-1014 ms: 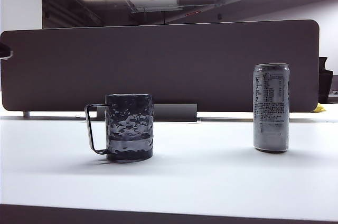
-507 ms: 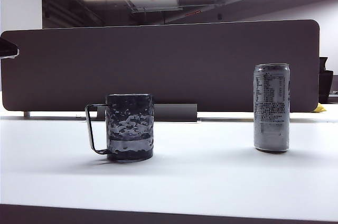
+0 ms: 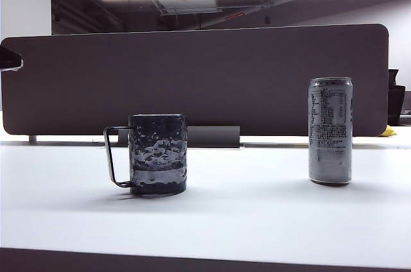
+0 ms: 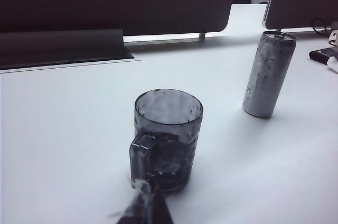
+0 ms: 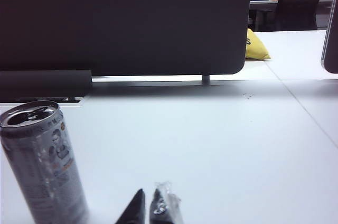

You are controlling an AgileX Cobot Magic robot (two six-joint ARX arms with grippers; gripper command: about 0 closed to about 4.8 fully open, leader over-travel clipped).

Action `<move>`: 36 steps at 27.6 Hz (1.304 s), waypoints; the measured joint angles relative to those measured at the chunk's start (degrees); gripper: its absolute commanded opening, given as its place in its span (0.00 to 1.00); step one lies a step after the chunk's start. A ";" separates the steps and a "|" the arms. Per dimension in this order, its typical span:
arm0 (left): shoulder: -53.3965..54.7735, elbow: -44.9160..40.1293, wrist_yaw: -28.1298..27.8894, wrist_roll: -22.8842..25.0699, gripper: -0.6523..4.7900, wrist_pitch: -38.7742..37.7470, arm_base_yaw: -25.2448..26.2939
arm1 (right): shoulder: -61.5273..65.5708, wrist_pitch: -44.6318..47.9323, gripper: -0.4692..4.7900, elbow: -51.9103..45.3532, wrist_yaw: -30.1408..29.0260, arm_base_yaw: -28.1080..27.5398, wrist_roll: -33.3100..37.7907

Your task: Pick up the metal can, pour some water into the cup, then place the can back on the table.

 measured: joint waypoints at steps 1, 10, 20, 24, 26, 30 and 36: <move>0.00 0.00 0.00 0.00 0.11 0.00 0.00 | 0.00 0.00 0.13 0.00 -0.28 0.04 0.66; 0.02 0.00 0.00 0.00 0.11 0.00 0.00 | 0.00 5.18 0.13 0.00 -10.43 0.07 14.45; 0.02 0.00 0.00 0.00 0.11 -0.02 0.00 | 0.04 18.14 0.13 3.17 -18.86 0.28 23.63; 0.02 0.00 0.00 0.00 0.11 -0.02 0.00 | 1.62 14.12 0.14 10.75 -18.29 0.28 22.34; 0.02 0.02 0.00 0.00 0.11 -0.02 0.00 | 4.79 12.72 0.18 13.07 -18.43 0.59 21.07; 0.02 0.00 0.00 0.00 0.11 -0.07 0.00 | 12.52 11.23 0.32 18.14 -18.93 2.49 17.05; 0.02 0.00 0.00 0.00 0.11 -0.09 0.00 | 26.49 14.93 1.00 19.47 -17.70 7.61 10.05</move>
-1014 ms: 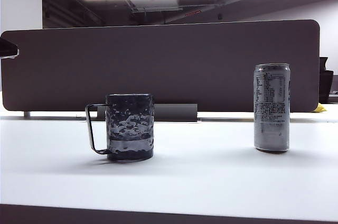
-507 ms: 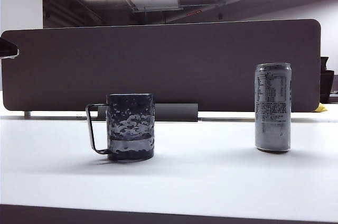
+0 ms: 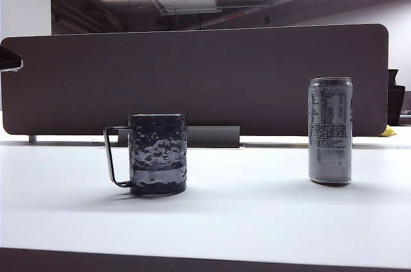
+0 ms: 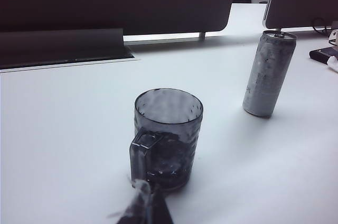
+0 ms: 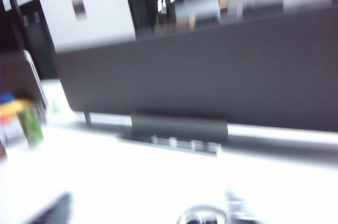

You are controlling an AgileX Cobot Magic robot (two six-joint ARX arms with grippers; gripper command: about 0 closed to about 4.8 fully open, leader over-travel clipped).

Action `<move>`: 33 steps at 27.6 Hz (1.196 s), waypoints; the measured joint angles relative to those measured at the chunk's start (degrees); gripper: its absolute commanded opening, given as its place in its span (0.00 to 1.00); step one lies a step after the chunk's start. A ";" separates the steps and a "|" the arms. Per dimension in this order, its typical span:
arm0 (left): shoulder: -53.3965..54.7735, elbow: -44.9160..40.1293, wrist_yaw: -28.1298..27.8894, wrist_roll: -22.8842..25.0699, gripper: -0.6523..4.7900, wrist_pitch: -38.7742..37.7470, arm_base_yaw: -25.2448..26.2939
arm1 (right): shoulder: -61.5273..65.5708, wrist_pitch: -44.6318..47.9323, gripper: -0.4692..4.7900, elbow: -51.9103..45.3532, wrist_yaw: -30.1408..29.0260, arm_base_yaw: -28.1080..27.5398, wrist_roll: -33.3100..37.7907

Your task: Pick up the metal can, pour some water into the cup, then place the can back on the table.

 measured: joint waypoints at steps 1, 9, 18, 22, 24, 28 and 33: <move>0.00 0.00 0.00 0.00 0.11 0.00 0.00 | 1.66 -0.17 1.00 -0.11 0.20 0.76 -1.18; -0.02 0.02 0.00 0.00 0.11 -0.02 0.00 | 15.43 3.63 1.00 -1.36 10.73 10.16 -11.34; 0.00 0.00 0.00 0.00 0.11 -0.02 0.00 | 31.65 21.20 1.00 -1.07 16.92 12.57 -12.15; -0.02 0.00 0.00 0.00 0.11 -0.02 0.00 | 40.48 28.98 1.00 -1.01 17.14 12.41 -12.15; -0.02 0.00 0.00 0.00 0.11 -0.02 0.00 | 45.24 33.73 1.00 -0.94 17.18 12.41 -12.13; -0.02 0.02 0.00 0.00 0.11 -0.02 0.00 | 53.81 43.15 1.00 -0.92 18.16 12.37 -11.98; -0.02 0.00 0.00 0.00 0.11 -0.02 0.00 | 63.45 53.09 1.00 -0.15 18.16 12.37 -10.32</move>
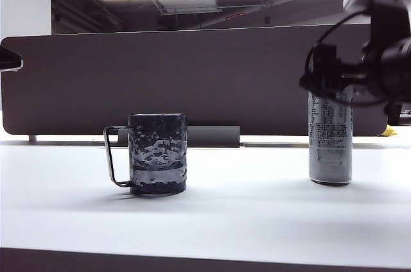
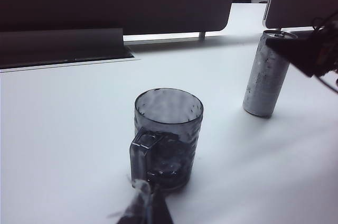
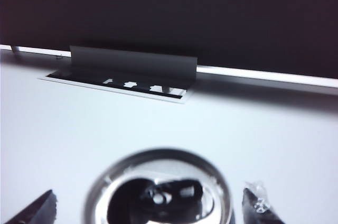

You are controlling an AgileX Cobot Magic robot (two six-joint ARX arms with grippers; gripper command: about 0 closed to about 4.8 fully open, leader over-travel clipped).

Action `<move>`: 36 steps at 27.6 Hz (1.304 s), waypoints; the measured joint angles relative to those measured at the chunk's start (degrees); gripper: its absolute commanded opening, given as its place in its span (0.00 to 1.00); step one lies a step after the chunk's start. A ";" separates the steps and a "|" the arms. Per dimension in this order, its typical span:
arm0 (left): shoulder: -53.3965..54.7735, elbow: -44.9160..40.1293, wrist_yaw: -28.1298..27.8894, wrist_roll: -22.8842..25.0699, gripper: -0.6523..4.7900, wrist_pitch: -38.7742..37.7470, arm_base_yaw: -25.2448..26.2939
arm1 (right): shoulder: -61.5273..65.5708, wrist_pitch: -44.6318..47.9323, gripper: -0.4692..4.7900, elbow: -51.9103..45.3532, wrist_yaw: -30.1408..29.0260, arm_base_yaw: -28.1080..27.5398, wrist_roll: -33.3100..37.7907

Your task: Pick up the metal can, pour some water into the cup, then place the can back on the table.

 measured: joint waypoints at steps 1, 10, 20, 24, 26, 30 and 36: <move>0.00 0.00 0.00 0.00 0.11 0.00 0.00 | 1.42 1.36 1.00 0.07 0.02 0.00 0.13; 0.00 0.00 0.00 0.00 0.11 0.00 0.00 | 10.43 7.10 1.00 3.63 1.51 -0.31 0.35; 0.00 0.00 0.00 0.00 0.11 0.00 0.00 | 11.72 6.88 1.00 4.55 2.97 -0.94 1.68; 0.00 0.00 0.00 0.00 0.11 0.00 0.00 | 11.72 6.84 1.00 4.55 3.04 -0.92 1.81; 0.00 0.00 0.00 0.00 0.11 0.00 0.00 | 11.72 6.49 1.00 4.57 3.04 -0.92 1.88; 0.00 0.00 0.00 0.00 0.11 0.00 0.00 | 11.72 5.57 1.00 4.55 2.95 -0.92 2.43; 0.00 0.00 0.00 0.00 0.11 0.00 0.00 | 11.72 3.91 1.00 4.57 2.58 -0.92 2.75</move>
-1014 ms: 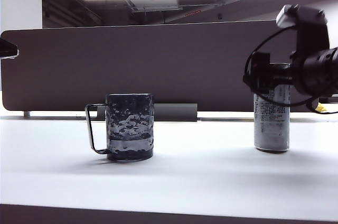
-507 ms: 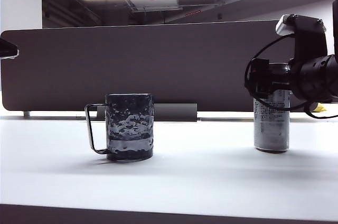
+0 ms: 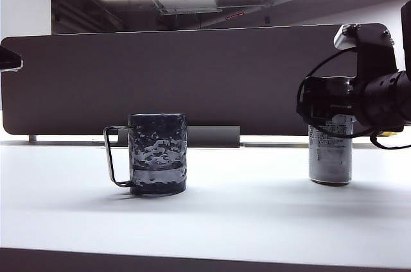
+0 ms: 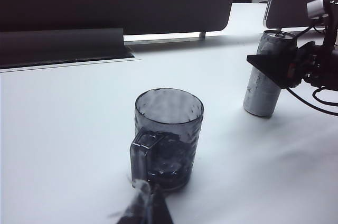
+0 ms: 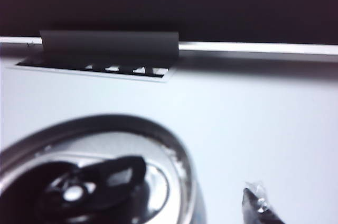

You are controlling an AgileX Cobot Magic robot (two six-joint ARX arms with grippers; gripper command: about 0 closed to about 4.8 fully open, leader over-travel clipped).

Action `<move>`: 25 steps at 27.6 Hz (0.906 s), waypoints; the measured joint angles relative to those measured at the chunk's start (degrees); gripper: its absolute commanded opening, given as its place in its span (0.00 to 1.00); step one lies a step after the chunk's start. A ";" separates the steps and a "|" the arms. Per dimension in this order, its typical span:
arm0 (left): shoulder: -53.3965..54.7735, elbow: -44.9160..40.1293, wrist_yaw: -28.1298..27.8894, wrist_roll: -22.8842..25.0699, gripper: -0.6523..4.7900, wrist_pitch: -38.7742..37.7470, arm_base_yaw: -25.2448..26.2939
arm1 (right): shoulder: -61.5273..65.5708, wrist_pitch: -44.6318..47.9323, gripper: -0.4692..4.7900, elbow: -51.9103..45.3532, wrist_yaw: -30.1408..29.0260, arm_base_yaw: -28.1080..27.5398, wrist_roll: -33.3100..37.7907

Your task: Pick up the metal can, pour some water into the cup, then place the can back on the table.

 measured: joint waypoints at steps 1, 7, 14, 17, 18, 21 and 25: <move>0.00 0.00 0.00 0.00 0.11 0.00 0.00 | 0.00 -0.09 1.00 0.00 -0.04 0.00 0.00; 0.00 0.00 0.00 0.00 0.11 0.00 0.00 | 0.00 -0.87 1.00 0.00 -1.29 0.02 0.04; 0.00 0.00 0.00 0.00 0.11 0.00 0.00 | 0.00 -1.42 0.94 0.00 -1.46 0.00 1.53; 0.00 0.00 0.00 0.00 0.11 0.00 0.00 | 0.00 -1.44 0.89 0.00 -1.46 0.00 1.70; 0.00 0.00 0.00 -0.02 0.11 0.00 0.00 | 0.00 -1.44 0.89 0.00 -1.46 0.00 1.70; 0.00 0.00 0.00 0.00 0.11 0.00 0.00 | 0.00 -1.44 0.89 0.00 -1.46 0.00 1.73; 0.00 0.00 0.00 0.00 0.11 0.00 0.00 | 0.00 -1.44 0.84 0.00 -1.46 0.00 1.75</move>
